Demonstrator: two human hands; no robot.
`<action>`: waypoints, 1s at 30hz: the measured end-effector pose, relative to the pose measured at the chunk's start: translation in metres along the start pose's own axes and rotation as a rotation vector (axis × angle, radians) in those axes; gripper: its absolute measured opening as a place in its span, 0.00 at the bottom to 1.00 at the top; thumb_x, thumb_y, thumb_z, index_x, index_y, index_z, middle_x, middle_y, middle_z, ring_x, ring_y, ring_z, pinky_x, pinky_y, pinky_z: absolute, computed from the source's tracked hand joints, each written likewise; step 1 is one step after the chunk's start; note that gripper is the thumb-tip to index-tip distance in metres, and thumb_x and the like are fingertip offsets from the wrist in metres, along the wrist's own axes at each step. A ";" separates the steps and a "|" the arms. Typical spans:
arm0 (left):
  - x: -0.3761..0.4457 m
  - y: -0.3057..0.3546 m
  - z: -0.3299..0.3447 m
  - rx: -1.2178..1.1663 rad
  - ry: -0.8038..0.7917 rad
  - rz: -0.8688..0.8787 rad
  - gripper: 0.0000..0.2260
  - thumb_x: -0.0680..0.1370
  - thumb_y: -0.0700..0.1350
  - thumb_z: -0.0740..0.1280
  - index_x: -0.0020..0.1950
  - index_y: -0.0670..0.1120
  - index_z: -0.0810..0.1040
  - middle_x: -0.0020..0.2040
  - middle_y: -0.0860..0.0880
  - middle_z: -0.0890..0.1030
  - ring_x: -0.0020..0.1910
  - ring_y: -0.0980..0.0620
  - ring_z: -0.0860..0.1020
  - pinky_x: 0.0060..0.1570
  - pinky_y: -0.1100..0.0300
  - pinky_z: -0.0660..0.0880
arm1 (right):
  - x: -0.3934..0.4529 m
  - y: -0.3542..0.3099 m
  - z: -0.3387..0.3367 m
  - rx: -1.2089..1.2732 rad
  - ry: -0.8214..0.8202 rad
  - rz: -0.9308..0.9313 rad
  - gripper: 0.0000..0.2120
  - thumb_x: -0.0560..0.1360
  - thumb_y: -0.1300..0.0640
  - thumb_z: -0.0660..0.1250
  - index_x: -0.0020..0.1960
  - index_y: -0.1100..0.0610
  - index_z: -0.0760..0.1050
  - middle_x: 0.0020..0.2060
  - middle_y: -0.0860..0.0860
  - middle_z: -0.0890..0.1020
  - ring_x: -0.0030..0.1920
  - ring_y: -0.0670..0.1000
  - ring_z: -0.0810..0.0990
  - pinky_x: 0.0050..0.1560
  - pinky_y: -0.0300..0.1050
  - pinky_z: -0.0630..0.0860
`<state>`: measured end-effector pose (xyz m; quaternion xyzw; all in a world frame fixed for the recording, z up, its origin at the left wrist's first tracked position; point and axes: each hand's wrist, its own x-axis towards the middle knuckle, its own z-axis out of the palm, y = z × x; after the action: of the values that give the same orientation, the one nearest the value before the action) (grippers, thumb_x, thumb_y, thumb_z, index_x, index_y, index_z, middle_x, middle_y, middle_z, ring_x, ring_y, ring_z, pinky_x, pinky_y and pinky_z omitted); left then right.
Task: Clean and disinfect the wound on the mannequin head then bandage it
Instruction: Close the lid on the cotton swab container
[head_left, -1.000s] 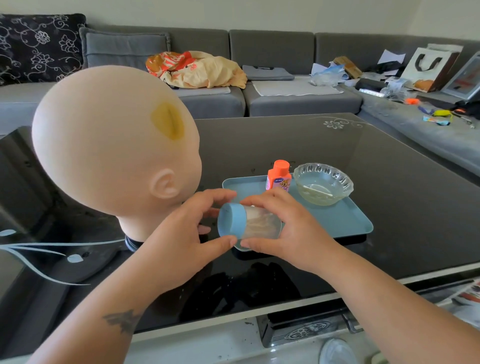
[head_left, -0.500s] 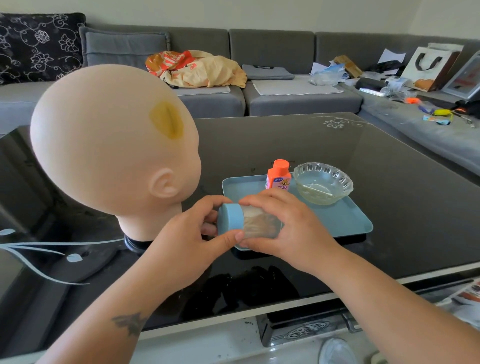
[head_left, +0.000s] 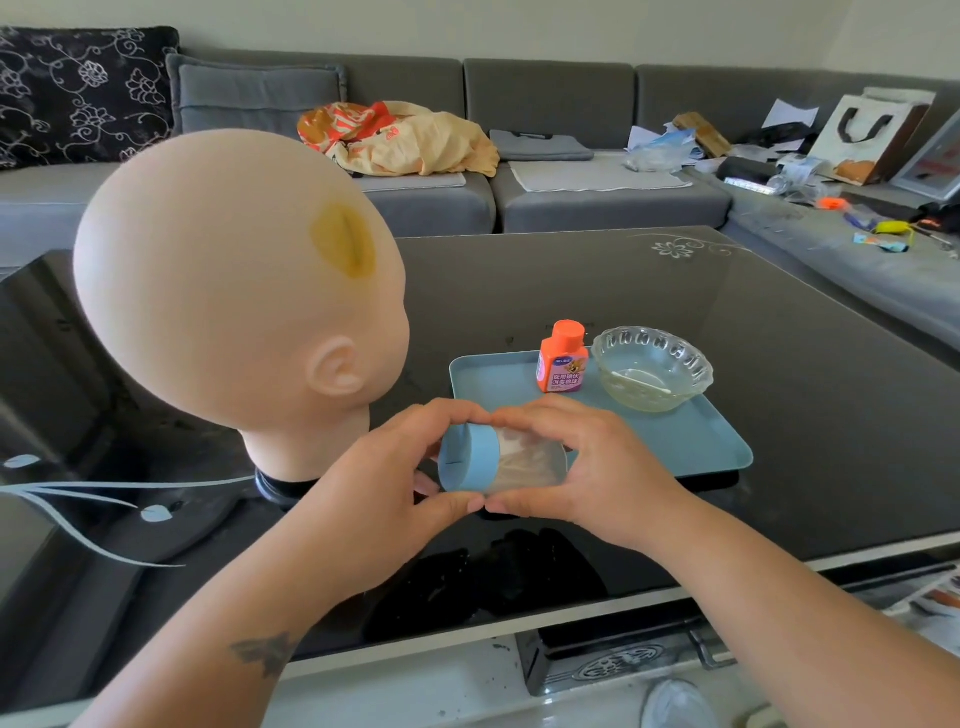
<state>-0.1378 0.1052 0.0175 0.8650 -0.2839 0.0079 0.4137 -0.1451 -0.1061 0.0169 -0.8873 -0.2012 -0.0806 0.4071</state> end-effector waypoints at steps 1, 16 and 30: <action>-0.001 0.000 0.000 0.016 0.000 0.007 0.25 0.71 0.45 0.74 0.62 0.65 0.70 0.55 0.59 0.78 0.55 0.58 0.76 0.46 0.66 0.77 | 0.000 0.000 0.000 0.007 -0.006 0.000 0.27 0.61 0.44 0.79 0.56 0.29 0.72 0.49 0.43 0.79 0.52 0.44 0.78 0.54 0.43 0.74; 0.008 0.001 -0.005 -0.029 0.237 -0.150 0.11 0.70 0.60 0.68 0.49 0.70 0.70 0.51 0.68 0.76 0.49 0.72 0.74 0.38 0.74 0.70 | 0.042 0.004 -0.013 0.169 0.297 0.186 0.21 0.63 0.40 0.71 0.53 0.40 0.70 0.50 0.39 0.79 0.48 0.40 0.78 0.46 0.37 0.73; 0.007 -0.017 -0.002 0.003 0.139 -0.246 0.11 0.70 0.61 0.67 0.50 0.69 0.69 0.53 0.66 0.75 0.51 0.74 0.71 0.45 0.70 0.70 | 0.112 0.050 0.021 -0.038 0.195 0.517 0.15 0.69 0.50 0.70 0.52 0.55 0.72 0.39 0.45 0.77 0.41 0.48 0.76 0.38 0.42 0.69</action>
<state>-0.1230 0.1120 0.0085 0.8913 -0.1461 0.0175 0.4289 -0.0227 -0.0872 0.0034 -0.9046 0.0738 -0.0628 0.4150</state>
